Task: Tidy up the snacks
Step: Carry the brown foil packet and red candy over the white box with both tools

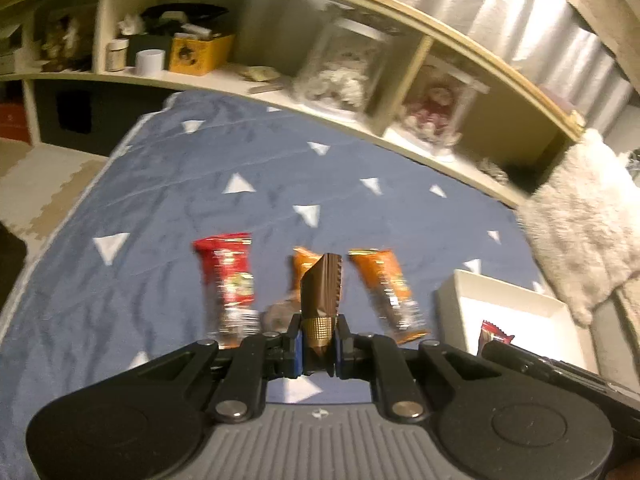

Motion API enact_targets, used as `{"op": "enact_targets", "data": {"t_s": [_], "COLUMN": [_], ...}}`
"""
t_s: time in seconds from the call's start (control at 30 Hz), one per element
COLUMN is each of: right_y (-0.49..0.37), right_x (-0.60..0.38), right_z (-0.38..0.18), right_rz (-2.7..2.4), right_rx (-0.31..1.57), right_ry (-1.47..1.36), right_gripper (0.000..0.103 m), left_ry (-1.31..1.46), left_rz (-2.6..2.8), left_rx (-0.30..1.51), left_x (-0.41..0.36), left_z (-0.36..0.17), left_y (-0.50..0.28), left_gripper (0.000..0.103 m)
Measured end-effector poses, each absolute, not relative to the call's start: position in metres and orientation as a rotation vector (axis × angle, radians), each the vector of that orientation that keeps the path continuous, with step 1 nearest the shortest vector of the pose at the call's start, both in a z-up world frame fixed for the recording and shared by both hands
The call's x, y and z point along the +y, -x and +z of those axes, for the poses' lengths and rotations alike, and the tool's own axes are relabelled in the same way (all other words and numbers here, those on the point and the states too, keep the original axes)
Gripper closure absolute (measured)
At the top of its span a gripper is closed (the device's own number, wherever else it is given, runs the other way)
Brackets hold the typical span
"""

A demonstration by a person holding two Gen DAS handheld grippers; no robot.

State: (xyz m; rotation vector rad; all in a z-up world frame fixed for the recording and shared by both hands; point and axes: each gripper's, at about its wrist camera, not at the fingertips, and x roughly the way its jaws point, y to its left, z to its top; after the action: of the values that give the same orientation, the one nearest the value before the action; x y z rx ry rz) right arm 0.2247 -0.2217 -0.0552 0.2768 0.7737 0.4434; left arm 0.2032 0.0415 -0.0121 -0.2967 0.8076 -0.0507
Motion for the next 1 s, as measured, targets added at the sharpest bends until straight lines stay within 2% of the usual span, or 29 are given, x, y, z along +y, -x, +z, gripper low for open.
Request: {"op": "enact_targets", "data": {"t_s": [0.23,0.5,1.0], "right_y": [-0.214,-0.206,-0.199], "right_x": [-0.272,-0.335,-0.411], "right_z": [-0.042,-0.051,-0.076], "right_rz": [0.394,0.303,0.147], "right_rx": [0.749,0.770,0.769], "right_ry": [-0.243,-0.282,-0.426], "right_gripper": [0.075,0.075,0.075], "left_ry": [0.308,0.307,0.336], "left_rz": [-0.147,-0.240,-0.396], "left_rx": [0.808,0.827,0.925], "left_x": [-0.012,-0.082,-0.190], "left_z": [-0.006,-0.011,-0.050], "left_y": [-0.212,-0.222,-0.242], "left_gripper": [0.087,0.087,0.087]}}
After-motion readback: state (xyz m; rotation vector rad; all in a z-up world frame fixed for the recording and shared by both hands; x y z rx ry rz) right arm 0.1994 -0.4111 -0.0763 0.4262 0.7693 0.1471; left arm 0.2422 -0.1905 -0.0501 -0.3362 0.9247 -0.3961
